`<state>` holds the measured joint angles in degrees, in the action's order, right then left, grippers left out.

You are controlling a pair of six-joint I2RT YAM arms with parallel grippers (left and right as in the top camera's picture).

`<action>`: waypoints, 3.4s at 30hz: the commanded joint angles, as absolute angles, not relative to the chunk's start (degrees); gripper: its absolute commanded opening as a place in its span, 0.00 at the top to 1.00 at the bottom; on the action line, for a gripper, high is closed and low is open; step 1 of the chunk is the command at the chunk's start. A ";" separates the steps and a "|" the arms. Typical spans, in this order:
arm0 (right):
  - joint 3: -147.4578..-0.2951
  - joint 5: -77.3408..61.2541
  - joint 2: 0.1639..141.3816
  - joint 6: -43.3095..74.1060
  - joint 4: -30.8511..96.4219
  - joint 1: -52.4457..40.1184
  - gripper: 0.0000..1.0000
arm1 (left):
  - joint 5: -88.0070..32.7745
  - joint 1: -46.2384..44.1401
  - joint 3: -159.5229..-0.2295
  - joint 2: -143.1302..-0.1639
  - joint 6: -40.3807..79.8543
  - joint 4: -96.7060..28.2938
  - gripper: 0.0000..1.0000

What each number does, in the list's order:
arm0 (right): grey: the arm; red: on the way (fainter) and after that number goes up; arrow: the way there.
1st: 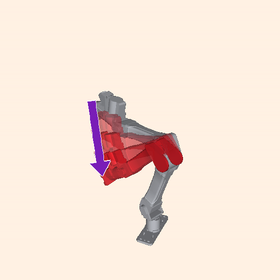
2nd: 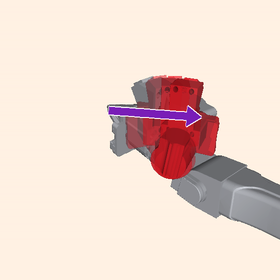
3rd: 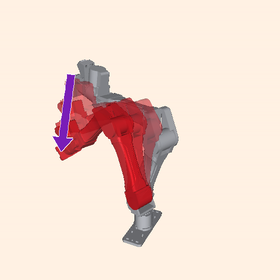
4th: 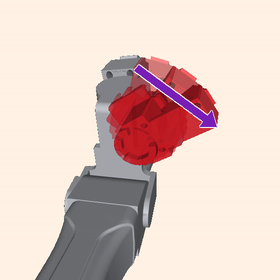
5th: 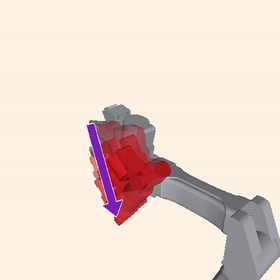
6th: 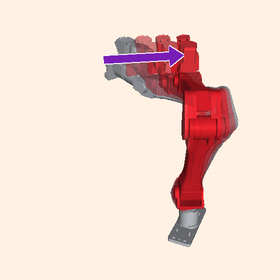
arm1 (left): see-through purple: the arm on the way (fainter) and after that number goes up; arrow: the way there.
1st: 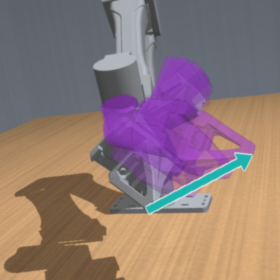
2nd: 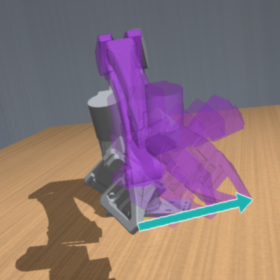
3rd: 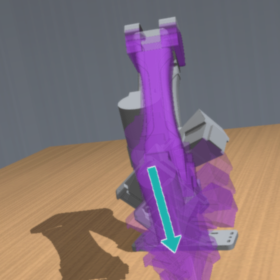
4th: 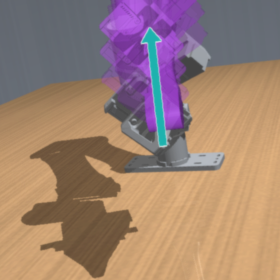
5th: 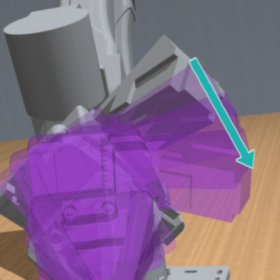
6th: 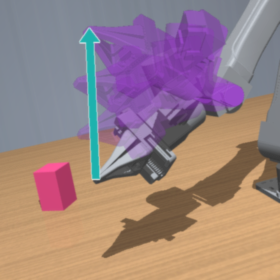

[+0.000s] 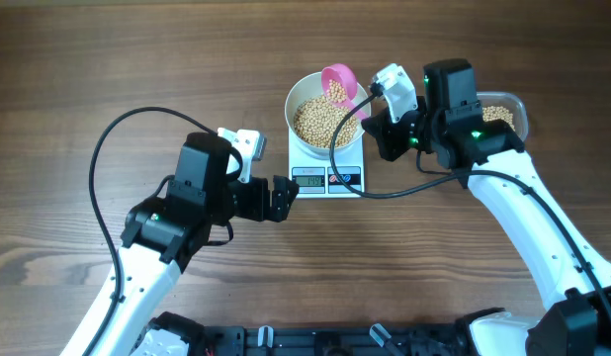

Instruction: Scoop item into bowl and weigh 150g on scale

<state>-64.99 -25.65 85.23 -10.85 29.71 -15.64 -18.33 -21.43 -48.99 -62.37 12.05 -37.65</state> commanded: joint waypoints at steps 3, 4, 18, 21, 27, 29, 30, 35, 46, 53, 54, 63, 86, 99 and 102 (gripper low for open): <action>-66.41 -24.27 85.93 -22.50 31.57 -15.88 0.96 | -18.55 -21.65 -48.77 -62.37 11.11 -37.50 0.00; -66.41 -23.46 85.93 -22.48 31.48 -15.88 0.96 | -18.55 -21.65 -48.77 -62.37 11.11 -37.50 0.00; -66.41 -27.14 85.93 -8.16 26.98 -15.88 0.96 | -18.57 -21.65 -48.77 -62.37 11.11 -37.50 0.00; -66.41 -28.86 85.93 -12.10 26.89 -15.90 0.96 | -18.57 -21.65 -48.77 -62.37 11.11 -37.50 0.00; -66.41 -27.05 85.93 -15.14 27.68 -15.88 0.96 | -18.57 -21.65 -48.77 -62.37 11.14 -37.50 0.00; -66.41 -27.05 85.93 -13.89 27.70 -15.90 0.96 | -18.57 -21.65 -48.77 -62.37 11.11 -37.52 0.00; -66.41 -27.00 85.93 -14.04 27.73 -15.88 0.96 | -18.57 -21.65 -48.77 -62.37 11.11 -37.50 0.00; -66.41 -27.03 85.93 -17.78 27.83 -15.88 0.96 | -18.57 -21.65 -48.77 -62.37 11.11 -37.50 0.00; -66.41 -26.39 85.93 -22.90 28.12 -15.88 0.96 | -18.57 -21.65 -48.77 -62.37 11.11 -37.50 0.00; -66.41 -26.41 85.93 -22.26 28.12 -15.88 0.96 | -18.57 -21.65 -48.77 -62.37 11.11 -37.50 0.00; -66.41 -26.41 85.93 -21.78 28.12 -15.88 0.96 | -18.57 -21.65 -48.77 -62.37 11.11 -37.50 0.00; -66.41 -27.51 85.93 -13.74 28.03 -15.90 0.96 | -18.57 -21.65 -48.77 -62.37 11.11 -37.50 0.00; -66.41 -31.18 85.93 -7.46 28.40 -15.88 0.96 | -18.57 -21.65 -48.77 -62.37 11.11 -37.50 0.00; -66.41 -26.30 85.93 -18.24 27.88 -15.88 0.96 | -18.57 -21.65 -48.77 -62.37 11.11 -37.50 0.00; -66.41 -26.28 85.93 -22.00 27.90 -15.88 0.96 | -18.57 -21.65 -48.77 -62.37 11.11 -37.50 0.00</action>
<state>-65.01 -26.87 85.23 -17.32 28.10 -15.70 -18.33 -21.43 -48.99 -62.37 12.05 -37.65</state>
